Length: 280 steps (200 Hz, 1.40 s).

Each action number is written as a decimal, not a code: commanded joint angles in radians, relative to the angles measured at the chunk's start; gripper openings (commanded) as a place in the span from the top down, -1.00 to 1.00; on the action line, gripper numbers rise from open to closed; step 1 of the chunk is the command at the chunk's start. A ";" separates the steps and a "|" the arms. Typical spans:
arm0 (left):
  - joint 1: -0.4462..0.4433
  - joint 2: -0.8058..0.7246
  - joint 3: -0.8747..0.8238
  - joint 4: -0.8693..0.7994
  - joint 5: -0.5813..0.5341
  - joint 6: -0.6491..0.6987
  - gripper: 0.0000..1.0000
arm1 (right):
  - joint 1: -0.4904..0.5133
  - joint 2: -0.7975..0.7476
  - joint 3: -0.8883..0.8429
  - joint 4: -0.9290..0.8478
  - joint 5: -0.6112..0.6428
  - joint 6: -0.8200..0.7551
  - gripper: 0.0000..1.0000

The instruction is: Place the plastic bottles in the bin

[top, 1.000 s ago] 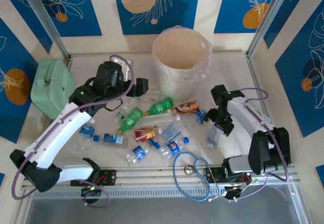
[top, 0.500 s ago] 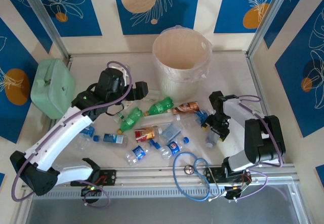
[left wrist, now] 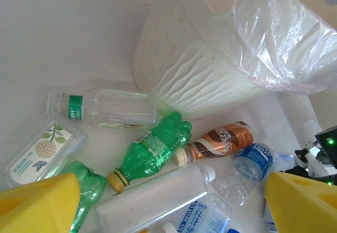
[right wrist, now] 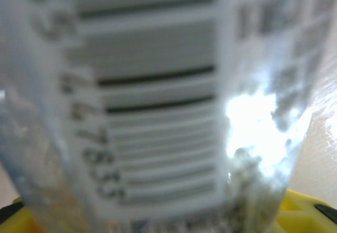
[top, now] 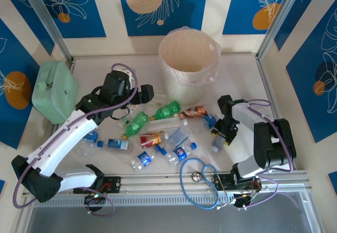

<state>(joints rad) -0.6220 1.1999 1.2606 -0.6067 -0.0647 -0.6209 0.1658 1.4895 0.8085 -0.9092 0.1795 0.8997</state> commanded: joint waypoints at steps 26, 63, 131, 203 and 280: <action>0.012 0.014 -0.010 -0.031 -0.039 -0.011 -0.80 | 0.003 -0.184 0.068 -0.126 0.016 0.018 -0.02; 0.015 0.016 -0.019 -0.042 -0.046 -0.013 -0.80 | 0.006 -0.299 0.276 -0.237 0.010 -0.008 -0.02; 0.024 -0.007 -0.033 -0.050 -0.081 -0.029 -0.80 | 0.043 -0.223 0.843 -0.169 -0.079 -0.107 -0.02; 0.028 -0.014 -0.039 -0.062 -0.087 -0.025 -0.76 | 0.095 0.086 1.252 -0.036 -0.176 -0.133 -0.02; 0.042 -0.055 -0.068 -0.145 -0.171 -0.020 -0.81 | 0.118 0.384 1.535 -0.105 -0.178 -0.134 -0.26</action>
<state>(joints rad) -0.5968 1.1721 1.2068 -0.6842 -0.1753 -0.6430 0.2768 1.8378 2.3070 -0.9813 0.0219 0.7723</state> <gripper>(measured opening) 0.890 0.596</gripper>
